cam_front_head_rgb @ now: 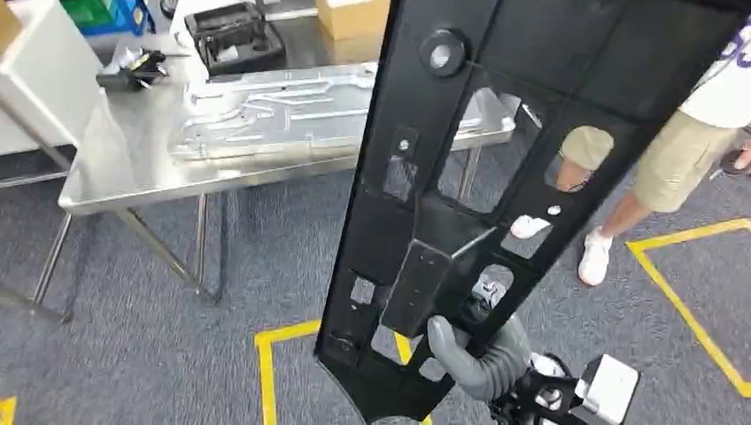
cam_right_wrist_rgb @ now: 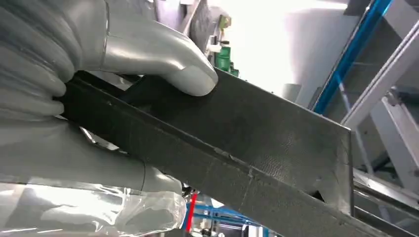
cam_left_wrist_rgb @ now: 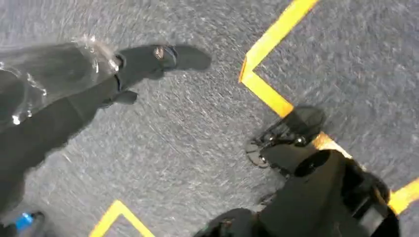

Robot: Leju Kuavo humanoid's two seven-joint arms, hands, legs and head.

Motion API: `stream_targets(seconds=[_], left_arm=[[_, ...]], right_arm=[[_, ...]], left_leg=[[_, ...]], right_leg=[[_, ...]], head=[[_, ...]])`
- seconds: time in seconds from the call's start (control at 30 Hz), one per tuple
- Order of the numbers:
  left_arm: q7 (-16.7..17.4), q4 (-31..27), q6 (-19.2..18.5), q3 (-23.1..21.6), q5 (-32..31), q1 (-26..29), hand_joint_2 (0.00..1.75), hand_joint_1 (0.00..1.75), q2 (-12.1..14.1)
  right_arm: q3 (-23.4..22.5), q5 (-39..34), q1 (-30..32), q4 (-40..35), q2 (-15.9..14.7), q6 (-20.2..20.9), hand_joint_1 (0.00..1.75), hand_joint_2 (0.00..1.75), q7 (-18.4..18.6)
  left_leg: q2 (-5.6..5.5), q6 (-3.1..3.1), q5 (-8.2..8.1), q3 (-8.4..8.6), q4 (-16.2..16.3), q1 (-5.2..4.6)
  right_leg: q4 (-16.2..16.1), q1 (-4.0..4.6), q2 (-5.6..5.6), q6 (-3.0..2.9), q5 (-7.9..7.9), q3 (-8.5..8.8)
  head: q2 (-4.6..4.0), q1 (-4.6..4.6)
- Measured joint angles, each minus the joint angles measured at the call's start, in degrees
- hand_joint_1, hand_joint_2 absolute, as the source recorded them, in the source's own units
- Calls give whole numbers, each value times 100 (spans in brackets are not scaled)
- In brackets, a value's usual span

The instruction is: Take the parts from the cabinet and place them on the table.

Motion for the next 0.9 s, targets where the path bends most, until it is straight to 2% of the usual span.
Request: stream_targets(seconds=[0.03, 0.07, 0.1, 0.13, 0.17, 0.2, 0.23, 0.27, 0.3, 0.33, 0.4, 0.43, 0.47, 0.53, 0.57, 0.6, 0.63, 0.67, 0.73, 0.77, 0.8, 0.87, 0.9], left_arm=[[0, 0, 0, 0, -2, 0, 175, 0, -2], [-2, 0, 0, -2, -2, 11, 175, 0, -4], [-2, 0, 0, 0, -2, 26, 175, 0, -9], [-2, 0, 0, 0, -2, 41, 175, 0, -9], [0, 0, 0, -2, -2, 57, 175, 0, -9], [-2, 0, 2, -2, -2, 71, 175, 0, -9], [-2, 2, 2, 0, -2, 85, 175, 0, -5], [2, 11, -4, -2, -2, 82, 175, 0, 9], [2, 11, 4, -2, 0, 68, 175, 0, 9], [7, 11, 4, -2, 2, 63, 175, 0, 9], [4, 11, 4, -4, -2, 19, 175, 0, 7], [2, 11, 0, -4, -7, 20, 175, 0, -2], [2, 11, 0, -5, -7, 3, 175, 0, -9], [2, 11, 2, -2, 4, -3, 175, 0, -11], [-26, 11, 0, 4, 7, -21, 175, 0, -11], [-24, 11, 2, 7, 2, -57, 175, 0, -11], [-24, 11, 2, 7, -2, -58, 175, 0, -15], [-24, 11, 2, 9, -2, -49, 175, 0, -15], [-17, 11, 2, 7, -2, -27, 175, 0, -15], [-15, 11, 4, 9, 0, -10, 175, 0, -13], [-15, 11, 2, 11, 0, -17, 175, 0, -15], [-15, 11, 4, 13, 4, -25, 175, 0, -20], [-15, 11, 4, 13, 4, -23, 175, 0, -20]], right_arm=[[0, 0, 5, 0, 0, 0, 175, 175, 4], [0, 0, 5, 0, -4, 2, 175, 175, 4], [0, 0, 5, 0, -4, 2, 175, 175, 4], [0, 0, 5, 0, -4, 2, 175, 175, 4], [0, 0, 6, 2, -4, 4, 175, 175, 4], [0, 0, 9, 4, -4, 4, 175, 175, 4], [0, -2, 27, 15, -2, 4, 175, 175, 4], [2, -2, 39, 31, -2, 4, 175, 175, 0], [11, -2, 56, 39, -2, 9, 175, 175, 20], [7, -9, 60, 24, 0, 9, 175, 175, 15], [-2, -9, 8, 15, -9, 7, 175, 175, 7], [-2, -9, 10, 13, -9, 7, 175, 175, 4], [0, 0, 8, 11, -7, 9, 175, 175, -2], [0, -2, 8, 11, -7, 9, 175, 175, 4], [0, -2, 9, 11, -7, 9, 175, 175, 2], [0, -2, 9, 11, -7, 9, 175, 175, 6], [2, -2, 9, 13, -4, 9, 175, 175, 4], [2, -2, 7, 11, -2, 9, 175, 175, 4], [2, -4, 5, 11, -2, 9, 175, 175, 4], [7, -2, 2, 15, 0, 9, 175, 175, 4], [7, -4, -4, 13, 0, 9, 175, 175, -2], [4, -7, -13, 13, 0, 9, 175, 175, 9], [4, -4, -15, 13, 0, 9, 175, 175, 4]], left_leg=[[-14, -9, -63, 74, -11, 20], [-34, -39, -145, 167, -12, 50], [-45, -74, -228, 266, -12, 82], [-56, -111, -321, 387, -11, 115], [-62, -156, -423, 515, -8, 148], [-62, -199, -518, 631, -1, 169], [-58, -259, -627, 639, 0, 160], [-57, -292, -764, 785, 143, 165], [-62, -337, -853, 772, 75, 129], [-43, -390, -866, 866, 90, 169], [-27, -424, -774, 753, 372, 209], [-7, -436, -790, 667, 582, 216], [6, -464, -910, 450, 972, 215], [10, -503, -1308, -121, 1761, 213], [13, -506, -1488, -356, 2003, 204], [17, -495, -1519, -480, 2038, 199], [23, -472, -1383, -494, 1852, 199], [29, -441, -1071, -408, 1469, 195], [62, -363, -224, -174, 500, 182], [69, -372, -281, -218, 495, 121], [65, -343, -452, -216, 491, 115], [59, -295, -278, -209, 478, 94], [59, -247, -237, -159, 442, 102]], right_leg=[[234, -14, -1, 24, -249, -248], [329, -29, -1, 54, -539, -453], [259, -51, -2, 98, -684, -558], [39, -89, -5, 162, -650, -591], [-320, -140, -12, 226, -403, -566], [-728, -198, -29, 292, 45, -521], [-1110, -270, -58, 344, 713, -506], [-1265, -276, -186, 293, 1034, -536], [-1148, -210, -130, 197, 974, -504], [-1129, -220, -108, 130, 938, -490], [-1142, -206, -74, 31, 862, -414], [-1160, -206, -78, -18, 815, -344], [-1163, -198, -82, -48, 758, -271], [-1163, -185, -78, -67, 657, -166], [-1163, -180, -77, -66, 605, -108], [-1163, -178, -77, -63, 554, -47], [-1163, -177, -76, -59, 500, 34], [-1166, -177, -74, -46, 445, 121], [-1180, -179, -71, -7, 353, 249], [-1168, -151, -49, 32, 326, 315], [-1188, -157, -38, 67, 306, 300], [-1245, -153, -42, 152, 259, 339], [-1274, -142, -42, 203, 231, 390]], head=[[0, 2], [0, 0], [0, 2], [0, 2], [0, 2], [0, 2], [0, 4], [0, -5], [0, -2], [0, -46], [2, -57], [0, -52], [0, -68], [0, -74], [0, -77], [0, -76], [0, -77], [0, -76], [0, -79], [0, -74], [0, -79], [0, -79], [0, -76]])
